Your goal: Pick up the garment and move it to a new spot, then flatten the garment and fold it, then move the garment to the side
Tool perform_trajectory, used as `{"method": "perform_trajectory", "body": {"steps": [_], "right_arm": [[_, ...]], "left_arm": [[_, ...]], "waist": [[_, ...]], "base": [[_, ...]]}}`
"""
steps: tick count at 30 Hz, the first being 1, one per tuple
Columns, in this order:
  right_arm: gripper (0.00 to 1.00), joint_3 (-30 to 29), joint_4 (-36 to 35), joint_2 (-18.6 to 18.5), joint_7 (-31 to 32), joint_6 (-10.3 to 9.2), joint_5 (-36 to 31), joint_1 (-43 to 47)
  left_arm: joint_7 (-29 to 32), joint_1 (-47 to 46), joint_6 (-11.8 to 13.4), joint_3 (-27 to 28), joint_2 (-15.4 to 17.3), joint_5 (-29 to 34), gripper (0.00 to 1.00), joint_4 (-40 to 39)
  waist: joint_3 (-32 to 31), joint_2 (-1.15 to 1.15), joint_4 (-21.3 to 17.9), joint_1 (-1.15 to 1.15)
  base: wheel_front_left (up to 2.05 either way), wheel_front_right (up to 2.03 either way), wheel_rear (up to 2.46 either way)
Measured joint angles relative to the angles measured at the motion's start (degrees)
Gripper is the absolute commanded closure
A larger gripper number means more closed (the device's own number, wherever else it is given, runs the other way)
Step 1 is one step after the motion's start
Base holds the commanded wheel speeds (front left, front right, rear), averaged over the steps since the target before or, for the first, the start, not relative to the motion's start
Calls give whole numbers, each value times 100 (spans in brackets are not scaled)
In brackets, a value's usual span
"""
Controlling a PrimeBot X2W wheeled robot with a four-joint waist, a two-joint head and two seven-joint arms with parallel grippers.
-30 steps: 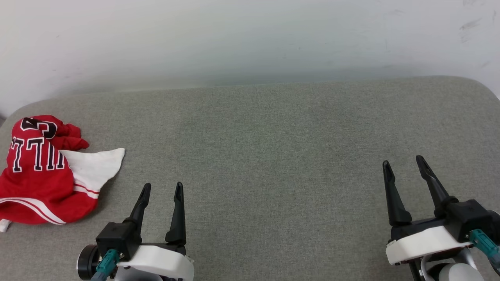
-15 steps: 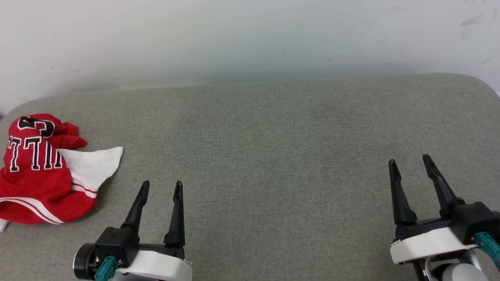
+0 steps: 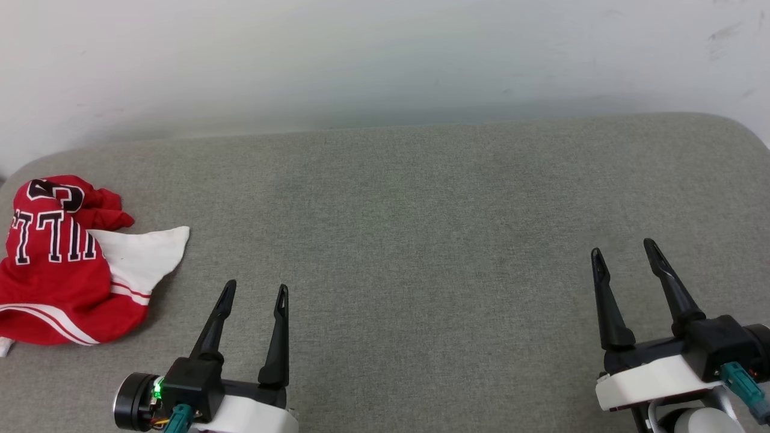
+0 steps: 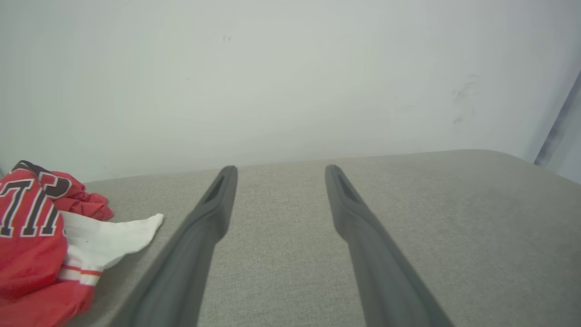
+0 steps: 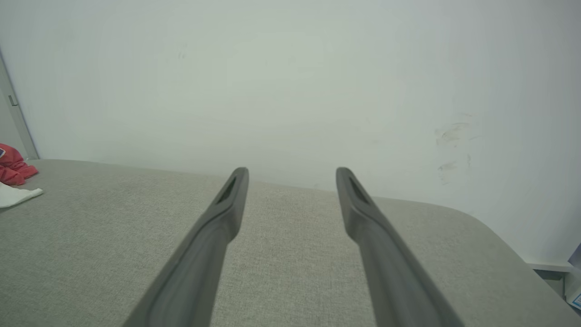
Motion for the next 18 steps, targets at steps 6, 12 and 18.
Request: {"method": "perform_trajectory", "body": {"steps": [6,12,18], "right_arm": [[0,99,18,-1,-51,0,-116,58],[0,257,87,-2,-52,0,-70,166],[0,437,141,-1,-51,0,34,208]], "left_arm": [[-59,38,-67,21,-30,255,0,12],[-66,119,-107,137,-46,250,0,24],[-66,233,-144,310,-52,254,0,76]], "waist": [[-62,0,144,0],[-138,0,456,0],[-231,0,871,0]], "base": [[0,0,0],[0,0,0],[0,0,0]]}}
